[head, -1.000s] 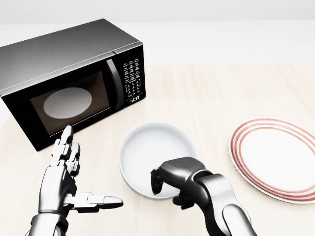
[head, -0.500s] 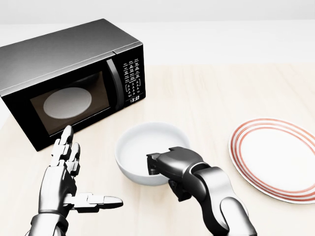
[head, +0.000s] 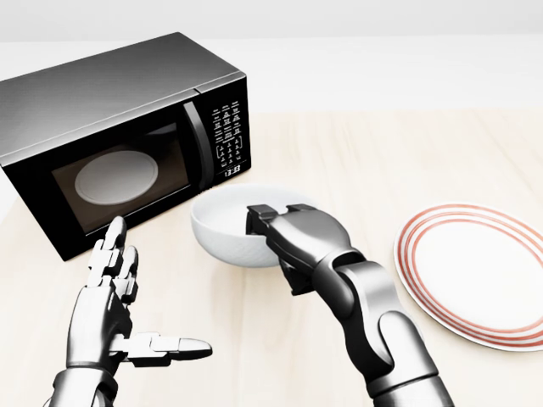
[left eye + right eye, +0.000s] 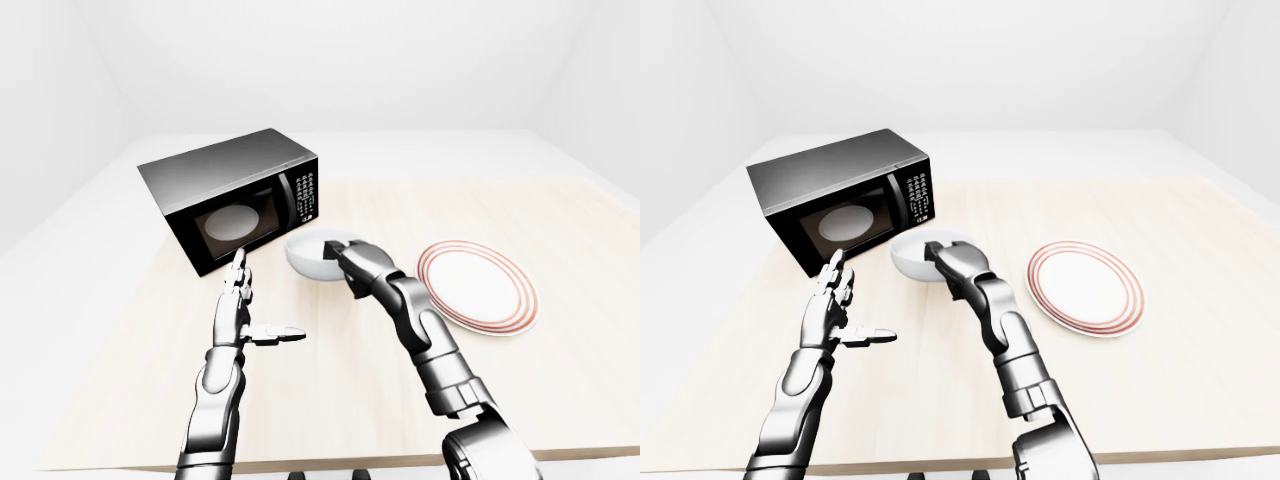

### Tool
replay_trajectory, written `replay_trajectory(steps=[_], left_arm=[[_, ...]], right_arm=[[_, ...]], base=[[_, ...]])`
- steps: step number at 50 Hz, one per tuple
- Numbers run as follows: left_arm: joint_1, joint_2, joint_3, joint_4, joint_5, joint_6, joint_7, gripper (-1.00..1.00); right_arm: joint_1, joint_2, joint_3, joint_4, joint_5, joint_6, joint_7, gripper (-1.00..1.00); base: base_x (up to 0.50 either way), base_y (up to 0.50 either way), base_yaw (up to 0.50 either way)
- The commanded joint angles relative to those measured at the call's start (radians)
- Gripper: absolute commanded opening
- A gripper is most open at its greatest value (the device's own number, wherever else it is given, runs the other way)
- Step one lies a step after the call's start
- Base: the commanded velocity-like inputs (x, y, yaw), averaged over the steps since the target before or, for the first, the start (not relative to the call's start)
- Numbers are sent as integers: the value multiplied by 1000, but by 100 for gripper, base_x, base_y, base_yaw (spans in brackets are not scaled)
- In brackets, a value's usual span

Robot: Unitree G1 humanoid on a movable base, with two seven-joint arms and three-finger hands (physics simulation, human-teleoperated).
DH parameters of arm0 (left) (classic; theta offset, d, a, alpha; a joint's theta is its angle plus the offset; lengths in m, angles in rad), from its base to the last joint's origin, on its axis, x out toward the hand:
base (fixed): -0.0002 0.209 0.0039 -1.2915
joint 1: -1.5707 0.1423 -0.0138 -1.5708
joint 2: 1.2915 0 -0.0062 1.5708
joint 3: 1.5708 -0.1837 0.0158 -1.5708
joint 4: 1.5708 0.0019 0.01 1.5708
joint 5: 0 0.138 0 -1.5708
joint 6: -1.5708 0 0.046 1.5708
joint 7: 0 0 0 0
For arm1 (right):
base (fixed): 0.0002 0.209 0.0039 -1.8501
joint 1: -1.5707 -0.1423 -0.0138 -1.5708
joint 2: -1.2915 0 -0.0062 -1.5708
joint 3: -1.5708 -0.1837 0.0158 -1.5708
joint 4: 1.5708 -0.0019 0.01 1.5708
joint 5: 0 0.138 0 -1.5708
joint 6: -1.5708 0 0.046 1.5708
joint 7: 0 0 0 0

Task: Pick up the white bowl and put it on the plate.

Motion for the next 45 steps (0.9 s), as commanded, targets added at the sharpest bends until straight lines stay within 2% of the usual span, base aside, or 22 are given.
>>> replay_trajectory(steps=[1,5,11,19,27,34,45], left_arm=[[0,0,0,0,0,0,0,100],[0,0,0,0,0,0,0,100],[0,0,0,0,0,0,0,100],[0,0,0,0,0,0,0,100],[0,0,0,0,0,0,0,100],[0,0,0,0,0,0,0,100],[0,0,0,0,0,0,0,100]], right_arm=[[-18,-2,-7,23,13,0,-106,-100],[-26,-8,-9,52,1,0,-147,-100],[-29,-26,0,73,-90,0,-268,-100],[-16,-31,-3,64,-154,0,-329,-100],[-17,-54,8,94,-306,0,-441,-100],[-27,-62,-8,114,-327,0,-481,-100],[-22,-78,-22,95,-316,0,-475,-100]], base=[[0,0,0],[0,0,0],[0,0,0],[0,0,0],[0,0,0],[0,0,0],[0,0,0]])
